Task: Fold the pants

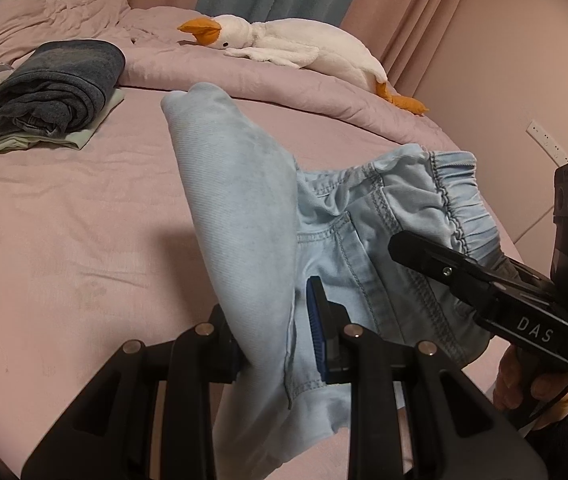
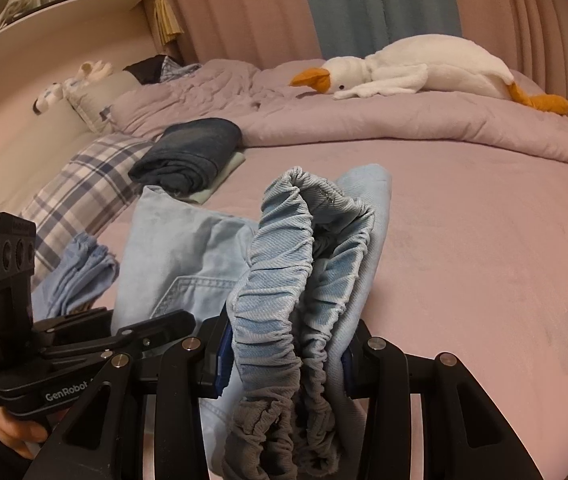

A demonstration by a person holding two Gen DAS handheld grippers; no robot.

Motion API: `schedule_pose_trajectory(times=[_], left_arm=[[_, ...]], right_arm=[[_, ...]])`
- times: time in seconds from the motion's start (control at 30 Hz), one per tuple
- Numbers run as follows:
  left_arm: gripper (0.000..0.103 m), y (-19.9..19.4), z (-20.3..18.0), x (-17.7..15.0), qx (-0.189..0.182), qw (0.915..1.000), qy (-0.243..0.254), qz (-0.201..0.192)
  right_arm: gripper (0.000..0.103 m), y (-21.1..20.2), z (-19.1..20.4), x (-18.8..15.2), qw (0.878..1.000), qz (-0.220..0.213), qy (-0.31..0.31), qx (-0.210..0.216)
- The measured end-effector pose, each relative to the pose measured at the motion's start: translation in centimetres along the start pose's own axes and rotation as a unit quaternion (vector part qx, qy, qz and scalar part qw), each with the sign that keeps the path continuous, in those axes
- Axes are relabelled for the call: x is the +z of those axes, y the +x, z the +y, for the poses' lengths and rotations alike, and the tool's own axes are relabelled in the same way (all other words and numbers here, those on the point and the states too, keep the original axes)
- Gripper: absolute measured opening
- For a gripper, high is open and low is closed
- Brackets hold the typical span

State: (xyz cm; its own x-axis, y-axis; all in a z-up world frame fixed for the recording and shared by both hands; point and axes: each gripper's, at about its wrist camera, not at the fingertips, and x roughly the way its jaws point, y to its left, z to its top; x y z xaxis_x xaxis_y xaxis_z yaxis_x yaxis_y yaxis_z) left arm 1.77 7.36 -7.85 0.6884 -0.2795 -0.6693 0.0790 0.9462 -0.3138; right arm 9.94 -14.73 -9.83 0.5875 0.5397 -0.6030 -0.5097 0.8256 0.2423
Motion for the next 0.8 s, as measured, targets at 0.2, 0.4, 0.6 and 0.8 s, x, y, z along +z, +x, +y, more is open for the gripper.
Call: schedule_pose_trajectory(times=[0.2, 0.4, 0.6, 0.8], left_arm=[[0.025, 1.1, 0.4, 0.9, 0.003, 1.0000, 0.003, 0.002], [0.025, 2.5, 0.5, 1.9, 0.005, 0.9999, 0.008, 0.004], [0.025, 4.0, 0.8, 2.9, 0.006, 0.9999, 0.013, 0.007], [0.025, 5.3, 1.1, 3.9, 0.009, 0.9999, 0.012, 0.008]], right_arm=[[0.043, 0.8, -0.2, 0.6, 1.000, -0.001, 0.001, -0.002], [0.043, 1.9, -0.5, 1.3, 1.000, -0.004, 0.000, -0.006], [0.043, 2.8, -0.9, 2.1, 1.000, -0.005, 0.002, -0.010], [0.043, 3.8, -1.1, 3.0, 1.000, -0.007, -0.004, -0.011]])
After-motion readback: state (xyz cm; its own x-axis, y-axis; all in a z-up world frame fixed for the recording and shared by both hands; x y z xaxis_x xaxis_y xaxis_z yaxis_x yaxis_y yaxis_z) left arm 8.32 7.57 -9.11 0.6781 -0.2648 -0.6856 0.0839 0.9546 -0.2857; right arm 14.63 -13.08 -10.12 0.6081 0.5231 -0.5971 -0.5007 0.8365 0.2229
